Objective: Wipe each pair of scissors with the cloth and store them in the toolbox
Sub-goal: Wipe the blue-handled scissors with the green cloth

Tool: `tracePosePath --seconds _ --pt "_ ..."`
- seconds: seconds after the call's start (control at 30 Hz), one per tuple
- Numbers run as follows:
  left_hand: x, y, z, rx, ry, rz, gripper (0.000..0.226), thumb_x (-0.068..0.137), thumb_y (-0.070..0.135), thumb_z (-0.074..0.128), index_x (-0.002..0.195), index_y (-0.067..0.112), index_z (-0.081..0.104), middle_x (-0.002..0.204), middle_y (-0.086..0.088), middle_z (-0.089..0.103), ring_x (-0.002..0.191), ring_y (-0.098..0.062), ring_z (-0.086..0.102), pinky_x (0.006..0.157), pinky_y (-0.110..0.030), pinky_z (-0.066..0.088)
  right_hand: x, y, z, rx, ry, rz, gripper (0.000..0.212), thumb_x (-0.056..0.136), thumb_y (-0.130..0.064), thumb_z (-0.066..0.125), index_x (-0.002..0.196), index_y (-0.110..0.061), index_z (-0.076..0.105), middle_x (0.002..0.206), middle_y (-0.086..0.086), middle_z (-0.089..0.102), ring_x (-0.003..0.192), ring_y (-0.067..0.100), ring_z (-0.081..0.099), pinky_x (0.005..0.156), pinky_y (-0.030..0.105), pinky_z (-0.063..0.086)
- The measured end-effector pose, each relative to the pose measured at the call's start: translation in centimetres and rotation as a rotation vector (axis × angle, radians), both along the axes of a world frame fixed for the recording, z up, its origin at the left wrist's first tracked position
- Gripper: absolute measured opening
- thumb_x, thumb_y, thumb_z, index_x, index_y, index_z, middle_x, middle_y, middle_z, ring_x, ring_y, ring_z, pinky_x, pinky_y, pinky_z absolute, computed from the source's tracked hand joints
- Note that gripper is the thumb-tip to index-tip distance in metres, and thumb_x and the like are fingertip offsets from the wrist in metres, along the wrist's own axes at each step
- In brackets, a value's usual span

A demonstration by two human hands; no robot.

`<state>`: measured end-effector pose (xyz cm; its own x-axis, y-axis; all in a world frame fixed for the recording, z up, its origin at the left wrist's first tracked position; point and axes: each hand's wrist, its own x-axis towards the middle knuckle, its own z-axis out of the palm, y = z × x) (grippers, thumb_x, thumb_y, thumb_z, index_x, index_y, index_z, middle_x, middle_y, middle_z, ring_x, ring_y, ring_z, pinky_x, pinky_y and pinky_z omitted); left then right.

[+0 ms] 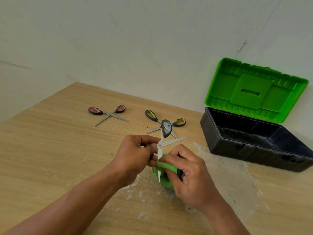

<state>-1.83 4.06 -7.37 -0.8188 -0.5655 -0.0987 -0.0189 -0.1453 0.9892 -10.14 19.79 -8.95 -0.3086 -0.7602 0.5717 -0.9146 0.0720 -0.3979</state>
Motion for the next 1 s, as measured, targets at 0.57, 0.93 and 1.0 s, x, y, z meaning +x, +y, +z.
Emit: tracePosePath --seconds 0.57,0.93,1.0 --pt "0.6 -0.8 2.1 0.183 0.152 0.119 0.017 0.097 0.001 0.054 0.108 0.003 0.068 0.081 -0.016 0.071 0.072 -0.024 0.068 0.066 -0.027 0.063 -2.0 5.0 1.9 -0.178 0.098 -0.363 0.018 0.089 -0.018 0.071 0.104 -0.016 0.06 0.107 -0.004 0.06 0.095 0.007 0.06 0.081 0.015 0.049" --pt "1.7 1.5 3.9 0.342 0.212 0.091 0.007 0.096 0.001 0.056 0.099 0.0 0.062 0.084 -0.02 0.071 0.075 -0.025 0.074 0.073 -0.033 0.063 1.3 6.1 0.4 0.456 -0.232 -0.288 0.055 0.098 -0.06 0.048 0.148 -0.042 0.032 0.141 -0.029 0.032 0.133 -0.002 0.036 0.108 0.015 0.031" --pt "1.7 2.0 4.2 0.341 0.203 0.098 0.007 0.096 0.001 0.056 0.099 0.0 0.063 0.084 -0.02 0.072 0.077 -0.025 0.074 0.078 -0.035 0.061 1.5 5.9 1.3 0.333 -0.287 -0.319 0.054 0.094 -0.068 0.048 0.141 -0.042 0.043 0.134 -0.028 0.046 0.123 -0.003 0.047 0.1 0.017 0.041"
